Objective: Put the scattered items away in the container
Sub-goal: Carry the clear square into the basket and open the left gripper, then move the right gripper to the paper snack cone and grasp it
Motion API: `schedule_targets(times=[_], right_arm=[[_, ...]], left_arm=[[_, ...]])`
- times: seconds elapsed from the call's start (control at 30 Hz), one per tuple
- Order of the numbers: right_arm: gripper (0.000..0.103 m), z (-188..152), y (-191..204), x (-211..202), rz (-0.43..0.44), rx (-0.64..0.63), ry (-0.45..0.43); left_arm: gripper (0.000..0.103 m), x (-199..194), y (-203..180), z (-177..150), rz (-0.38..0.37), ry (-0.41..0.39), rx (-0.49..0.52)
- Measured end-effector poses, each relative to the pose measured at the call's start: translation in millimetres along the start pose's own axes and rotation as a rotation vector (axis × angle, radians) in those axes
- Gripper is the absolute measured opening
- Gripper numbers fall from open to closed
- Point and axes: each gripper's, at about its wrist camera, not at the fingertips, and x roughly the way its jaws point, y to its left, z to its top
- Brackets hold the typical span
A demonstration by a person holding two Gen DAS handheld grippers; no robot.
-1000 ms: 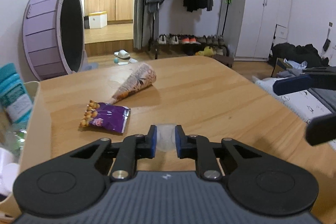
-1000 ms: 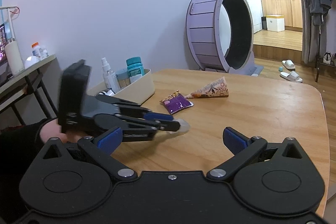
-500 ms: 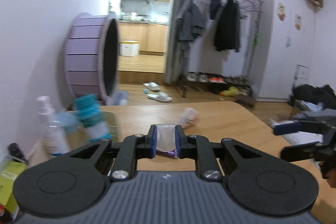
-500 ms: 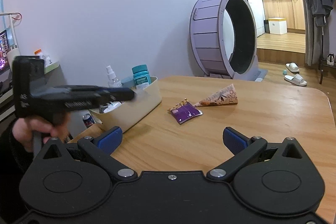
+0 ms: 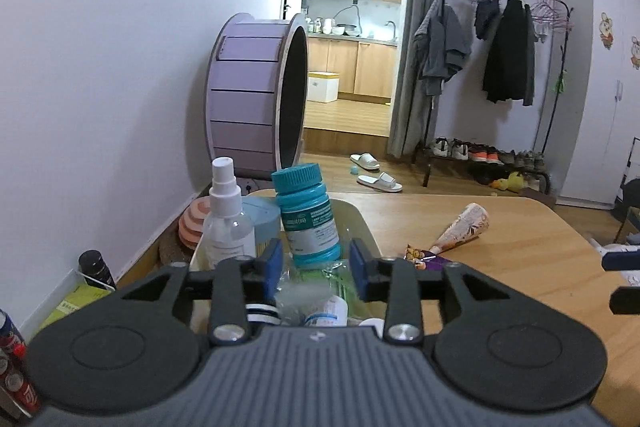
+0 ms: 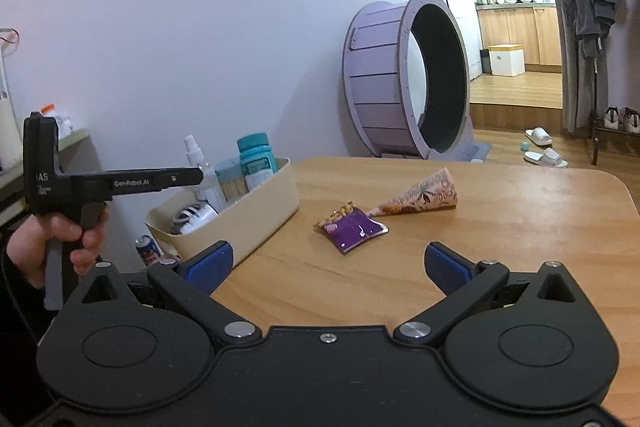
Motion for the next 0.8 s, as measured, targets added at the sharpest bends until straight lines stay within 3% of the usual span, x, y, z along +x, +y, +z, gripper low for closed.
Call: schedule_targets(times=[0.07,0.3,0.53,0.8], right_arm=[[0.103,-1.7,1.9,1.1,-0.014,-0.004,0.0],[0.103,-2.8,3.5,5.4,-0.042,0.004,-0.003],[0.103,-2.4,4.6,5.7,-0.07,0.001,-0.005],[0.103,-2.6,-7.8,8.4,-0.115,0.072,0.006]], left_arm=[[0.044,-2.8,-0.4,-1.0,0.002,-0.007,0.003],[0.054,-11.7,-10.0,-6.2,-0.135,0.023,-0.047],[0.059,-15.9,-38.8,-19.6,-0.215,0.059,-0.021],[0.062,-21.2,-60.6,-27.7,-0.273,0.043,0.029]])
